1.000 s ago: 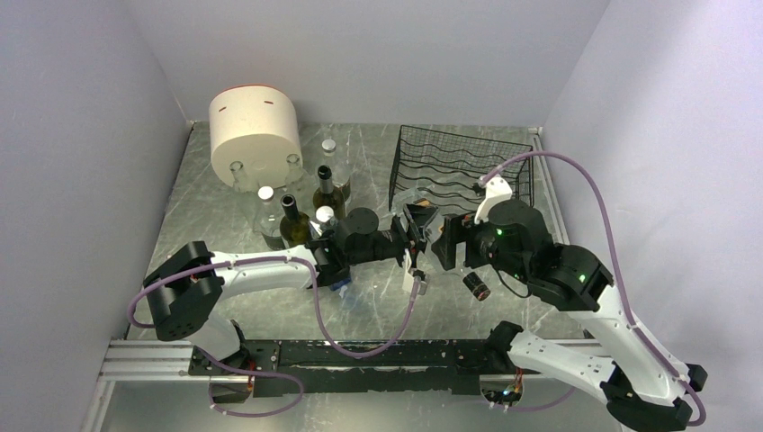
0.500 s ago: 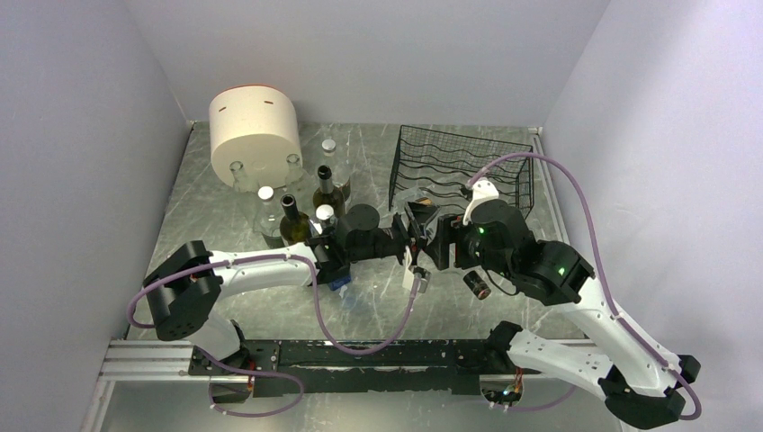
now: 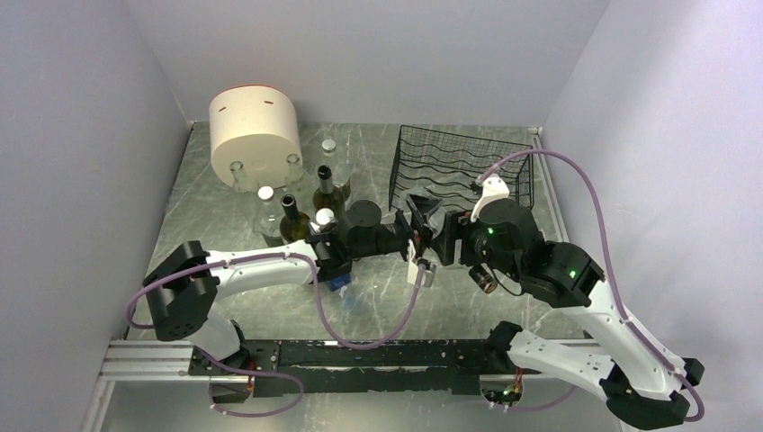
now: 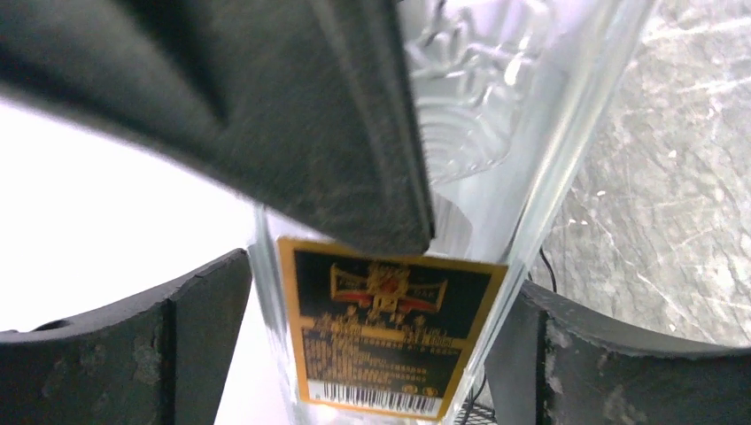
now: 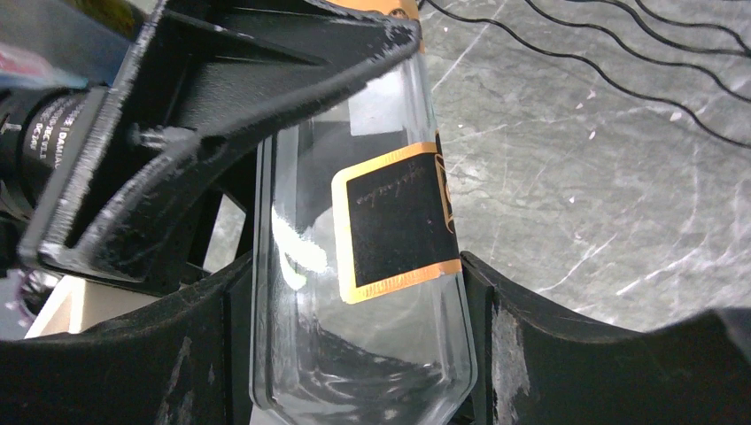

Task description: Put the wine bottle on the wine rack

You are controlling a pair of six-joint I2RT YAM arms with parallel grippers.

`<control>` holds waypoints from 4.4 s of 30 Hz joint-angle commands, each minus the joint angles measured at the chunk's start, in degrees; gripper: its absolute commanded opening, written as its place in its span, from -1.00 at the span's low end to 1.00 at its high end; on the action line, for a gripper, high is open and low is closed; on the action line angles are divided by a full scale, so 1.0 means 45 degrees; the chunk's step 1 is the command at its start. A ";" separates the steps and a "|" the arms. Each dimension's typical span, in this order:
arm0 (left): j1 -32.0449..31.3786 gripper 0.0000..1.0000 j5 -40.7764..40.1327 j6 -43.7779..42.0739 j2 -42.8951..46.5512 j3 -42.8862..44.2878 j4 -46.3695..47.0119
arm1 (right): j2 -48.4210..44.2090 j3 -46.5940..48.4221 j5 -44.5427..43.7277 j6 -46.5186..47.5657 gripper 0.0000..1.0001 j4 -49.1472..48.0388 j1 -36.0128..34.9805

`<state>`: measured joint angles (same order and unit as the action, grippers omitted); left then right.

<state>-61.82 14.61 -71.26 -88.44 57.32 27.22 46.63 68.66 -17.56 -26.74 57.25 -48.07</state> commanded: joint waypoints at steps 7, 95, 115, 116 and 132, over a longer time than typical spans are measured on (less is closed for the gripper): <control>-0.0126 0.97 0.0782 0.2310 0.1552 0.0467 0.2153 | -0.1031 0.0978 -0.3233 -0.0432 -1.00 -0.0355 0.0102; -0.0207 0.91 -0.7592 1.7304 0.7000 0.3563 -1.0307 | 0.6092 -0.8958 -0.3387 0.2100 -1.00 -2.0424 0.1981; -0.0202 0.91 -0.7987 1.7160 0.7598 0.2760 -1.0360 | 1.0219 -0.6992 -0.3934 0.1670 -1.00 -2.3896 0.2831; -0.0206 0.91 -0.7997 1.7171 0.7661 0.2735 -1.0365 | 1.0379 -0.6969 -0.3991 0.1681 -1.00 -2.4112 0.2829; -0.0208 0.91 -0.8179 1.7048 0.7426 0.2745 -1.0518 | 1.2627 -0.5963 -0.4745 0.1178 -0.51 -2.5582 0.2820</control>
<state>-62.52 -20.84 6.17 -54.41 69.56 -19.59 102.19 38.00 -34.79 -19.97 -47.64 -35.66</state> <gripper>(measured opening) 0.959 0.698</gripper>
